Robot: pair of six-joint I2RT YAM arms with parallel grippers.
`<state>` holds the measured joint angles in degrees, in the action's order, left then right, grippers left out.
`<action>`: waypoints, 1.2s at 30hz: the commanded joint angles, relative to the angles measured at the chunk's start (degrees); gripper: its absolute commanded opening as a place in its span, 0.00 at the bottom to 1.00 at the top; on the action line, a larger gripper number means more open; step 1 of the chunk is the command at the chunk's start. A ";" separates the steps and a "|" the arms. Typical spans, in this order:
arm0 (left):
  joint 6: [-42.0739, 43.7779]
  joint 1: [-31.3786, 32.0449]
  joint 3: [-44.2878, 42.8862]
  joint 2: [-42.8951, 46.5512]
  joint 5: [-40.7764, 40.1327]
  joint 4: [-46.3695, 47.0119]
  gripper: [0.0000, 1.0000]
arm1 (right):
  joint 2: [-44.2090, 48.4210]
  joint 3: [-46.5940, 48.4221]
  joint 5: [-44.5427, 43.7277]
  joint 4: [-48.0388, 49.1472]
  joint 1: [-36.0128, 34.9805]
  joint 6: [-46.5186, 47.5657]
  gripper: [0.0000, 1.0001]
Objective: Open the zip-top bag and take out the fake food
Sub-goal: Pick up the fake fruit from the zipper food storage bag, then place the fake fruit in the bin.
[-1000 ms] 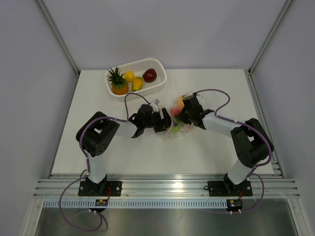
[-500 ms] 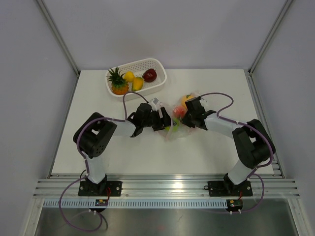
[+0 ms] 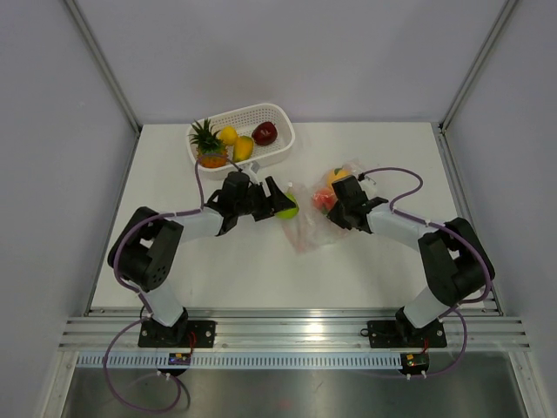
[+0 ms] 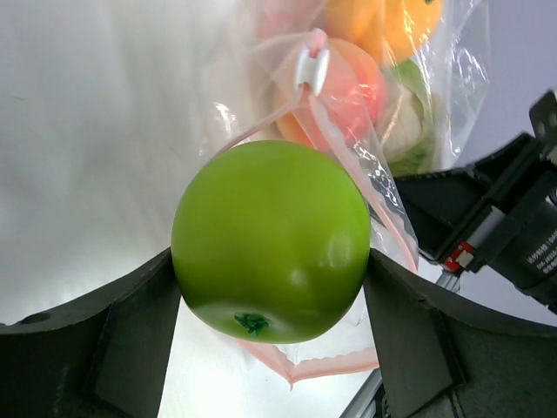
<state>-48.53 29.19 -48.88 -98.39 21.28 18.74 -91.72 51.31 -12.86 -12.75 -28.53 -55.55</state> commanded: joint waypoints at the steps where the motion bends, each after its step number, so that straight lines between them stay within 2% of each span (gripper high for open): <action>1: -0.51 -2.03 0.72 2.76 1.66 0.60 0.52 | 2.51 -0.33 -3.05 -1.13 0.50 -1.05 0.22; 7: 1.42 -3.26 1.60 7.06 -0.63 -1.78 0.52 | 2.34 -0.24 -2.96 -1.05 0.41 -0.70 0.22; 12: 0.81 -5.63 3.09 10.14 -3.07 -0.20 0.52 | 2.16 -0.16 -1.73 -0.34 0.41 0.09 0.21; 19: 3.09 -6.43 -6.65 9.44 -11.07 -6.87 0.53 | 3.04 -1.12 0.82 1.50 0.50 1.23 0.19; 22: 3.18 -6.51 -11.48 7.69 -15.82 -7.49 0.54 | 3.30 -1.65 1.17 2.38 0.50 1.41 0.18; 23: 3.53 -6.60 -15.67 6.47 -16.61 -8.28 0.54 | 3.39 -1.74 1.17 2.64 0.41 1.50 0.18; 27: 4.41 -6.95 -25.71 -1.43 -20.56 -13.20 0.54 | 2.69 -1.56 1.61 2.65 0.50 1.50 0.17; 30: 3.97 -8.01 -27.05 -4.43 -21.01 -7.43 0.54 | 2.52 -1.65 2.66 3.26 0.41 1.41 0.17; 36: 2.83 -10.47 -32.15 -12.52 -23.48 -4.16 0.54 | 3.13 -1.65 4.34 4.23 0.41 1.67 0.15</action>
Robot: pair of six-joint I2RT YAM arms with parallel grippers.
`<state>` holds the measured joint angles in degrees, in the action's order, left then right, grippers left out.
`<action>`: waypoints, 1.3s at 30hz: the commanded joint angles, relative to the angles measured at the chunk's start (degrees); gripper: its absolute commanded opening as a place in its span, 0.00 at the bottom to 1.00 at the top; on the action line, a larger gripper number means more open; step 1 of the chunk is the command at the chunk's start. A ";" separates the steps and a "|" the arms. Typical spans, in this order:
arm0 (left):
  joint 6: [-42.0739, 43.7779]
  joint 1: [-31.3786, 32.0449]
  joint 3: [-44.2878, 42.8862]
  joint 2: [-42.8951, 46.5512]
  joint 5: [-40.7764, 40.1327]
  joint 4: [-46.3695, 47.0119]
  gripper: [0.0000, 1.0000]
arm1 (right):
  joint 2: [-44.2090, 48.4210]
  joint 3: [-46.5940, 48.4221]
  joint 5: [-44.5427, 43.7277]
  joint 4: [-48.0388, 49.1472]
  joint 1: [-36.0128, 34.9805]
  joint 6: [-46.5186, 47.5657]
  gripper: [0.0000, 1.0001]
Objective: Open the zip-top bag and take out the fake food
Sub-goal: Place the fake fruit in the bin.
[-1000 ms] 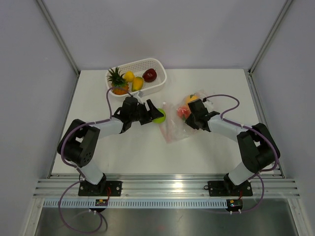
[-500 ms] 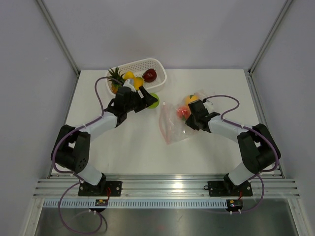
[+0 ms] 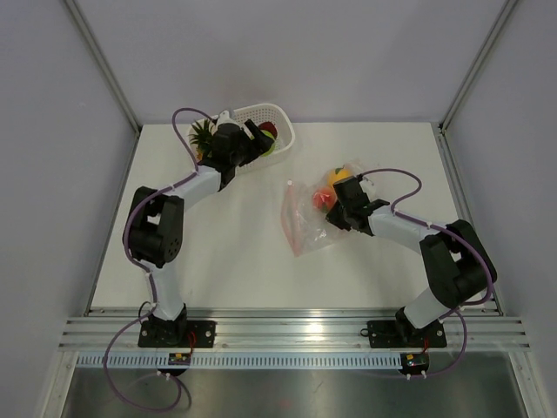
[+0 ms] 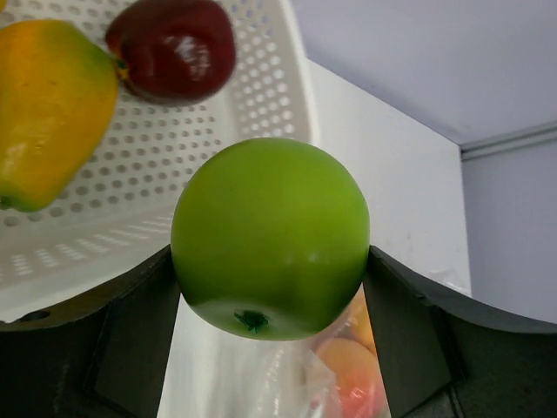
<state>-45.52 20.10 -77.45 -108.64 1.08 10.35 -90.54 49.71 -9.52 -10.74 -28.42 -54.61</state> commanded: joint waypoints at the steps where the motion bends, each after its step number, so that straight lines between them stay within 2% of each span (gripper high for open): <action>1: -0.19 -1.72 -4.02 -2.89 -3.11 5.20 0.55 | 2.30 0.21 0.65 1.70 0.30 1.17 0.15; 5: -0.54 -3.66 -5.34 -5.44 -3.45 7.05 0.56 | 3.62 -0.32 0.12 1.60 0.39 1.26 0.15; 12: -0.45 -4.45 -6.57 -5.36 -4.16 4.25 0.64 | 4.67 -0.49 0.47 1.60 0.30 1.26 0.18; 14: -0.28 -4.45 -6.75 -5.18 -4.16 3.11 0.77 | 4.59 -0.41 0.20 1.43 0.30 1.26 0.18; 18: 0.16 -4.45 -6.93 -3.52 -4.60 1.34 0.87 | 4.76 -0.41 0.11 1.43 0.30 1.52 0.18; 21: 1.13 -4.45 -6.23 -2.02 -4.95 0.37 0.99 | 4.59 -0.14 0.29 1.51 0.30 2.40 0.18; 30: 2.36 -3.49 1.68 7.64 -5.38 -0.94 0.99 | 5.28 1.96 -0.68 0.20 0.30 9.69 0.19; 35: 1.40 1.25 12.20 13.88 -6.97 -0.60 0.99 | 7.57 1.62 -1.29 0.63 0.39 12.68 0.27; 39: -2.37 3.54 20.47 19.68 -3.55 2.48 0.99 | 10.64 1.35 -2.08 0.90 0.30 16.19 0.32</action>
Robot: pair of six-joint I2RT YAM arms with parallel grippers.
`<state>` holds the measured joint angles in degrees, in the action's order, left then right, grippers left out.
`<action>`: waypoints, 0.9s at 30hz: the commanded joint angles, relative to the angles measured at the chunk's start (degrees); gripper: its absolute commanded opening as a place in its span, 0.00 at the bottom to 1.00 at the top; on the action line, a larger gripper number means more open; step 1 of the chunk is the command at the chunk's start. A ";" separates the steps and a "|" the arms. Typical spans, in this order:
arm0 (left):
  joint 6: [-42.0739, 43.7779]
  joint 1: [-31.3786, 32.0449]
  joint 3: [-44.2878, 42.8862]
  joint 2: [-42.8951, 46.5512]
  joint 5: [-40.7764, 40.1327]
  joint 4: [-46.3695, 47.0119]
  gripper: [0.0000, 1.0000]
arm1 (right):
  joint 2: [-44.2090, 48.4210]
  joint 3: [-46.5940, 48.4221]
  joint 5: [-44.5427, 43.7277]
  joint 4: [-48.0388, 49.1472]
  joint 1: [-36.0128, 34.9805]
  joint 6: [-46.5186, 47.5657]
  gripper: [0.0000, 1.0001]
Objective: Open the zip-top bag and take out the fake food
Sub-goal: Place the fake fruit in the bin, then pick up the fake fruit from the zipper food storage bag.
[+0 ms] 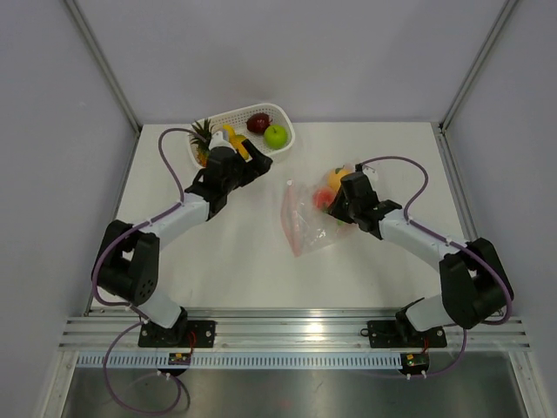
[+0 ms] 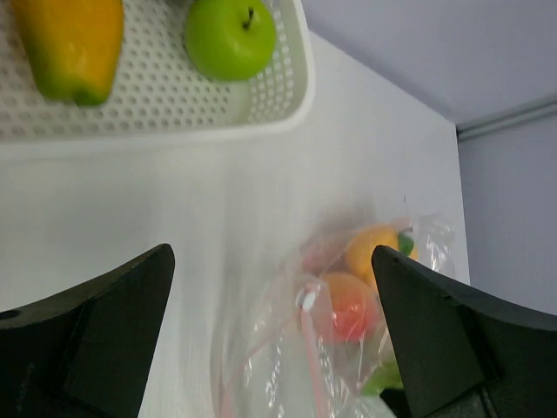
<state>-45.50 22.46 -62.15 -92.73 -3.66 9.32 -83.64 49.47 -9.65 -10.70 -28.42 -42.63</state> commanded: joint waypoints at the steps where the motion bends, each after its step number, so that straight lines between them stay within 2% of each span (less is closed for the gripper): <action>1: -4.15 1.88 6.85 5.78 1.98 4.73 0.98 | 4.35 1.50 -1.95 0.94 0.30 4.92 0.34; 4: -6.27 3.81 11.78 8.79 4.97 6.49 0.97 | 6.64 1.24 -4.13 1.03 0.30 7.73 0.35; 9: -4.96 8.73 14.68 12.13 4.98 4.48 0.96 | 7.44 2.47 -9.86 -1.68 0.30 11.42 0.36; 11: -5.04 9.53 16.35 13.88 5.68 5.53 0.95 | 7.08 3.35 -13.54 -3.35 0.30 11.00 0.34; 17: -3.73 10.24 23.29 13.63 9.99 11.06 0.90 | 9.54 2.29 -15.21 -2.04 0.39 13.10 0.35; 19: -3.02 10.06 24.53 13.28 10.86 12.47 0.86 | 10.33 2.21 -17.84 -2.57 0.48 13.28 0.36; 20: -3.28 10.15 24.79 13.01 12.00 12.74 0.84 | 10.94 2.21 -18.99 -2.66 0.48 13.28 0.42; 21: -1.54 10.15 24.36 12.58 13.05 12.56 0.77 | 11.30 2.12 -20.13 -3.10 0.39 13.10 0.51; 23: -1.35 10.24 23.22 12.22 12.28 10.55 0.73 | 12.17 1.24 -21.90 -2.66 0.56 13.19 0.55; 24: -1.26 10.06 23.30 12.05 12.45 10.89 0.65 | 12.44 0.80 -22.42 -2.23 0.65 13.01 0.59; 27: -1.35 10.15 23.30 11.78 12.97 10.72 0.56 | 12.79 0.36 -22.52 -2.04 1.35 12.57 0.59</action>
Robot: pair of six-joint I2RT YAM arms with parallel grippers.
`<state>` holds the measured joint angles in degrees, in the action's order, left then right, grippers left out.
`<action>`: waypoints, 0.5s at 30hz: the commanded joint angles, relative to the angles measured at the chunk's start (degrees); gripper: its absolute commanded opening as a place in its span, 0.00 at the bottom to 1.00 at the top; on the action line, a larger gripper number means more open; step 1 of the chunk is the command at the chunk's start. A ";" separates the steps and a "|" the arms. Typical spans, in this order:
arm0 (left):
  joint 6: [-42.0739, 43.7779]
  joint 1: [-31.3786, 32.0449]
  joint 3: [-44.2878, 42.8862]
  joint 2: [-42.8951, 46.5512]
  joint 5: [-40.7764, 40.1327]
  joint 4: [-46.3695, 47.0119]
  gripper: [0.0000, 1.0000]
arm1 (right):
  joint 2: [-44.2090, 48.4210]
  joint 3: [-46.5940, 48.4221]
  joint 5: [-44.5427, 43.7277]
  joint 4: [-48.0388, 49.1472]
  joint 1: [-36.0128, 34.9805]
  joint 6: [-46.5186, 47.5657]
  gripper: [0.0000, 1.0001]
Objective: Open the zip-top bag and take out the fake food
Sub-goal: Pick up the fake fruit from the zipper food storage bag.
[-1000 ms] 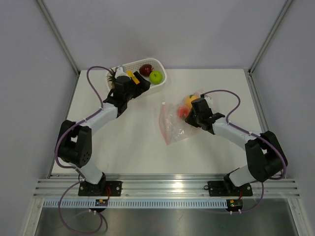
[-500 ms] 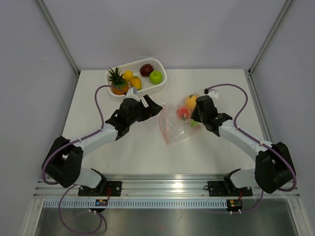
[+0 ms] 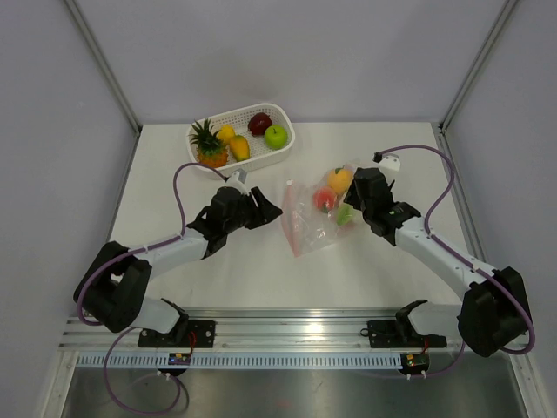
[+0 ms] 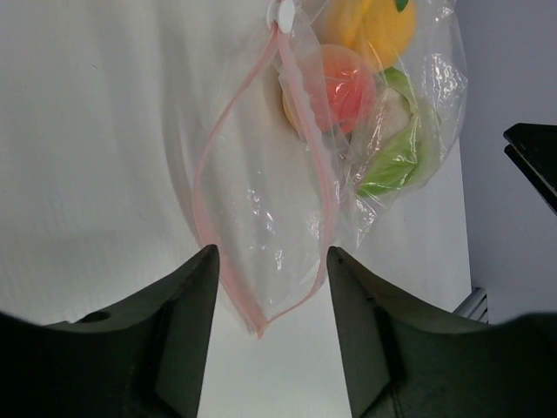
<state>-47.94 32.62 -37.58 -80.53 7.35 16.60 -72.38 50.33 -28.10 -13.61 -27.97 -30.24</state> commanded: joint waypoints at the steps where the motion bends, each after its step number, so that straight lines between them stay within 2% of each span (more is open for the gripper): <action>1: 0.84 -0.01 -1.26 -0.94 3.01 4.22 0.52 | 1.71 -0.75 -4.16 1.30 0.81 0.01 0.60; 12: 0.48 -0.01 -3.11 -6.21 4.34 4.41 0.47 | -3.73 3.10 0.14 2.18 5.63 -0.96 0.61; 14: 0.31 -0.01 -3.46 -7.44 4.95 4.67 0.47 | -5.31 4.07 1.11 2.09 6.69 -0.35 0.63; 15: 0.13 -0.01 -3.64 -7.88 5.30 5.02 0.47 | -5.93 4.95 1.90 2.27 7.13 -0.17 0.71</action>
<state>-47.88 32.62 -38.65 -87.24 10.63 17.78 -77.12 51.11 -27.88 -13.21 -22.35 -31.05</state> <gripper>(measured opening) 0.469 0.664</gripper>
